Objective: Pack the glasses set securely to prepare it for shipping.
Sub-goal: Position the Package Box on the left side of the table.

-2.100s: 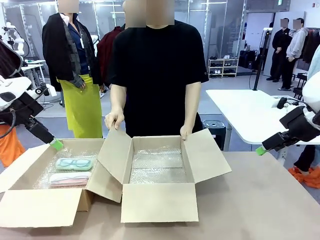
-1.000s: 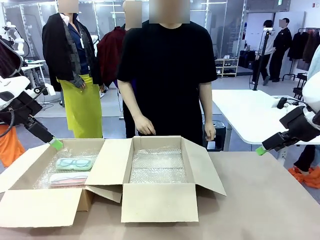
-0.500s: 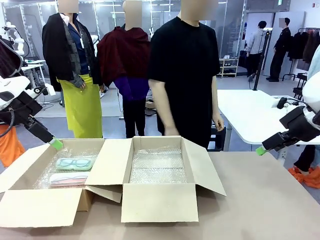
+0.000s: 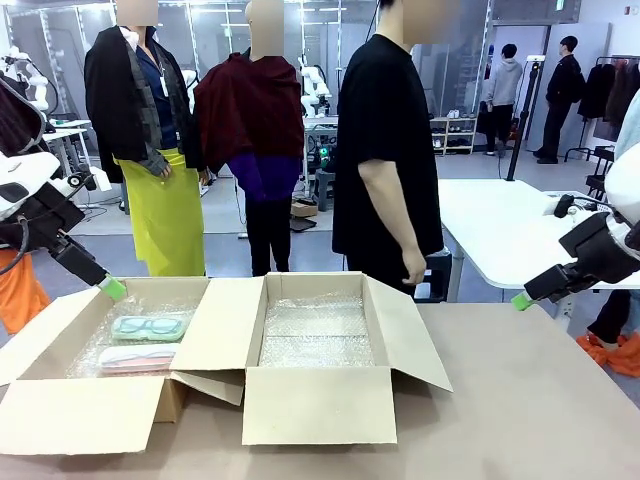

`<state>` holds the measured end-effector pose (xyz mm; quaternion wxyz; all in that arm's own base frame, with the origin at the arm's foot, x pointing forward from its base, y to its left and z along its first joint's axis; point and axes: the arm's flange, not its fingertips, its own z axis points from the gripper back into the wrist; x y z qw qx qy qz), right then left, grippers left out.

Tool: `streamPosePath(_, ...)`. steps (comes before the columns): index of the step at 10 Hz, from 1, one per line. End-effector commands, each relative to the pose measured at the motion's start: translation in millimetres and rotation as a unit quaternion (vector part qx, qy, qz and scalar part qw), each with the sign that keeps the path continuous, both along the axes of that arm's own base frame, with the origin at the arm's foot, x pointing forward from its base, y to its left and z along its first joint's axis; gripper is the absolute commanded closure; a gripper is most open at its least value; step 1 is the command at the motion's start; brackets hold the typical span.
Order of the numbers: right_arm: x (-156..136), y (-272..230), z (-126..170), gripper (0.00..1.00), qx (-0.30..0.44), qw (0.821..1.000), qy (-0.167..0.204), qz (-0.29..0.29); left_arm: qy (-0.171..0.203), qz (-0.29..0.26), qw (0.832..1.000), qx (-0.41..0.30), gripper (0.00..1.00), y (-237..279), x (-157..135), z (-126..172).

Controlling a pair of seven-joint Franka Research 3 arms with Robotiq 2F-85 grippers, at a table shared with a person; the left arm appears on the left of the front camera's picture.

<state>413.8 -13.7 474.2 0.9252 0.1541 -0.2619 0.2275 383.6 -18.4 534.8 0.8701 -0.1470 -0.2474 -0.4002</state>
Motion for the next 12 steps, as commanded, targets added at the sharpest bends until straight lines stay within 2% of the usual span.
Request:
streamPosePath(1, -1.3, 0.7, 0.7, 0.0, -0.004, 1.0, -0.001, -0.002, -0.004, 0.008, 1.0, 0.009, 0.05, -0.5, -1.0, 2.2)
streamPosePath(12, -1.3, 0.7, 0.7, 0.0, -0.004, 1.0, -0.001, -0.002, -0.004, 0.008, 1.0, 0.009, 0.05, -0.5, -1.0, 2.2)
